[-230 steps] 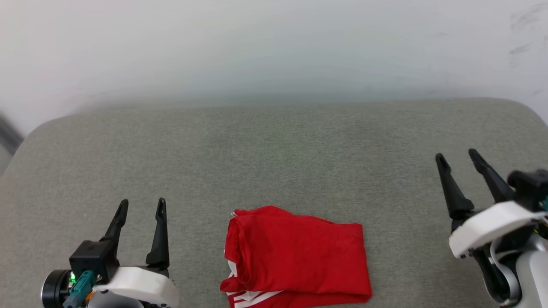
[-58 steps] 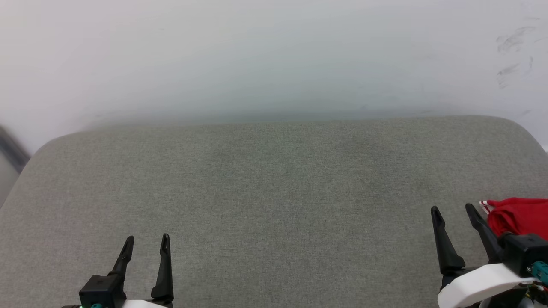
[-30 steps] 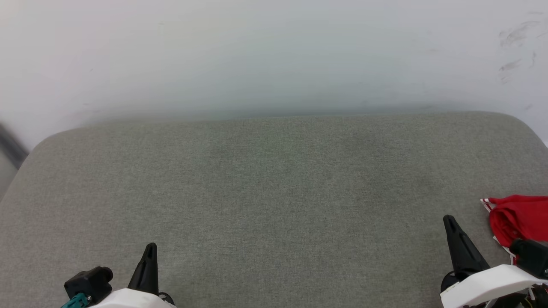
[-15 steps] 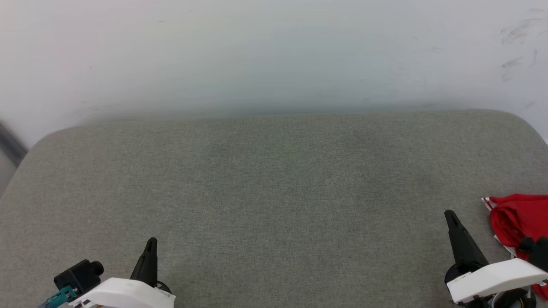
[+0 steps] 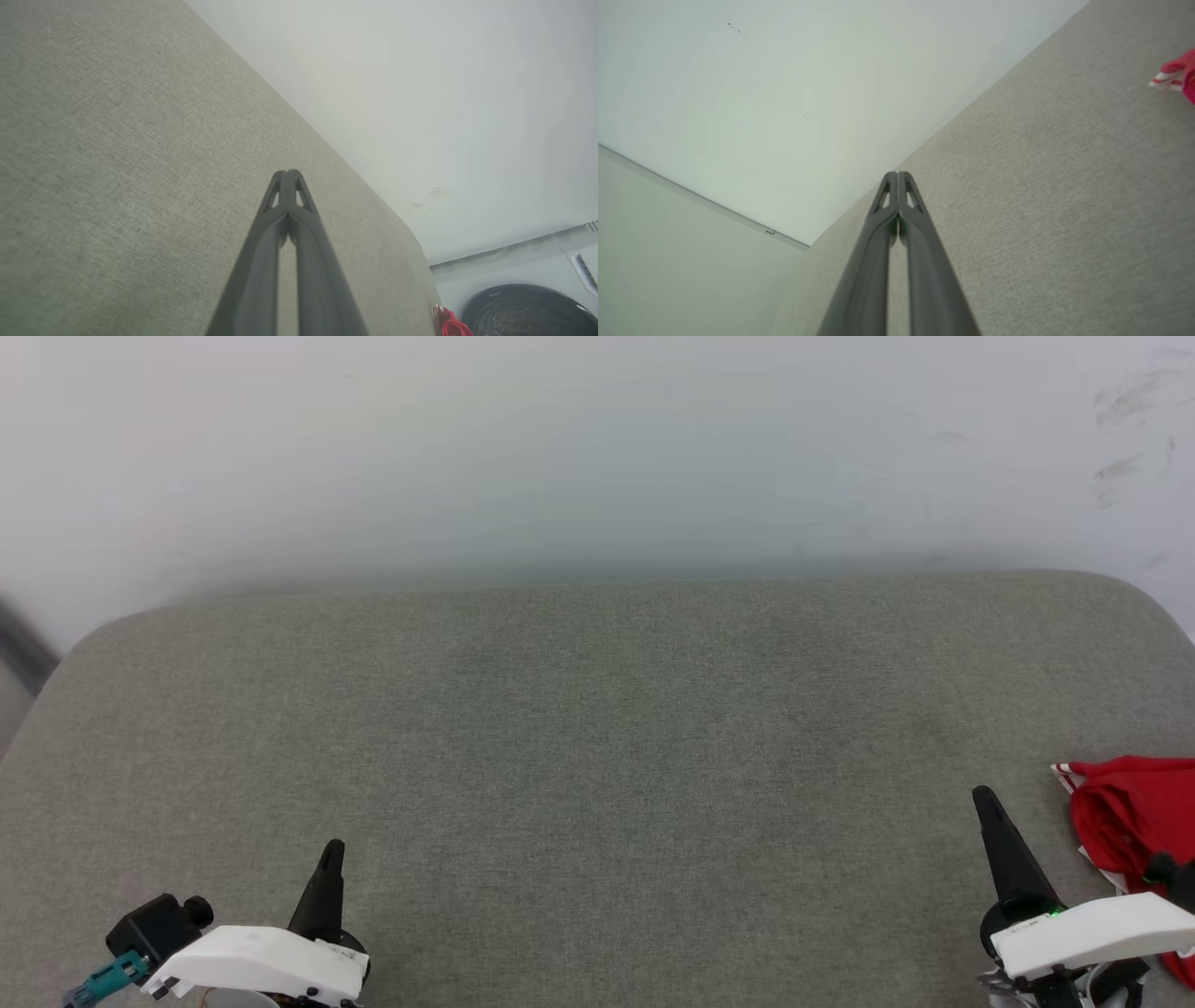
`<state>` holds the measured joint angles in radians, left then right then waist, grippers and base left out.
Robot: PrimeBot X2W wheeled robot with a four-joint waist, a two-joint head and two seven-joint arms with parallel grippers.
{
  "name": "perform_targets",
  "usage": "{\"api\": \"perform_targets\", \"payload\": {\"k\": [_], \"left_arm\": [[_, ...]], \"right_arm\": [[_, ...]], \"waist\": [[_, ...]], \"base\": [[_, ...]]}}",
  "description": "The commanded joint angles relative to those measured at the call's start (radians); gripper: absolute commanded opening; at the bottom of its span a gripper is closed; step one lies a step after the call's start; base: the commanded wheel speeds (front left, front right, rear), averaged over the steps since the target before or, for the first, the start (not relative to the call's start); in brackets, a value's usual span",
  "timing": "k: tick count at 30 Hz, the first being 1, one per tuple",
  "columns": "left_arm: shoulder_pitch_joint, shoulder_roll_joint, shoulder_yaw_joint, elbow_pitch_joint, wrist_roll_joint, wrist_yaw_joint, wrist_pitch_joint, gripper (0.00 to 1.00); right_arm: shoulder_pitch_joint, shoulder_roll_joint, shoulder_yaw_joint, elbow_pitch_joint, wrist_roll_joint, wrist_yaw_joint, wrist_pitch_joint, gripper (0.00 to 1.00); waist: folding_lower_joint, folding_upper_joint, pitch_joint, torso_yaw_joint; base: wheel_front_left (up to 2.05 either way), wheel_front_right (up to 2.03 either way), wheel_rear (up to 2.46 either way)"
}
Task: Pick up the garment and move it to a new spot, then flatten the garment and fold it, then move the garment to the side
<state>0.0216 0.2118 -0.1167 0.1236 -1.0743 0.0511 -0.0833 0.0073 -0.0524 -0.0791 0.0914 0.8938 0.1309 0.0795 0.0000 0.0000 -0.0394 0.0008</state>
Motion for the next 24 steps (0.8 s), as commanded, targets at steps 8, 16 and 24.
{"api": "perform_targets", "payload": {"k": [8,16,24], "left_arm": [[-0.041,-0.019,0.039,0.012,-0.093,-0.035,0.028,0.00],[-0.056,-0.038,0.064,0.028,-0.163,-0.057,0.050,0.00],[-0.066,-0.053,0.086,0.041,-0.219,-0.075,0.069,0.00]], "right_arm": [[-0.042,0.001,-0.007,0.017,0.120,0.000,0.006,0.00],[-0.055,0.001,-0.012,0.037,0.209,0.000,0.010,0.00],[-0.066,0.002,-0.015,0.054,0.282,0.000,0.014,0.00]], "waist": [[0.0000,0.0000,0.005,0.000],[0.0000,0.0000,0.009,0.000],[0.0000,0.0000,0.013,0.000]], "base": [[0.00,0.00,0.00],[0.00,0.00,0.00],[0.00,0.00,0.00]]}}
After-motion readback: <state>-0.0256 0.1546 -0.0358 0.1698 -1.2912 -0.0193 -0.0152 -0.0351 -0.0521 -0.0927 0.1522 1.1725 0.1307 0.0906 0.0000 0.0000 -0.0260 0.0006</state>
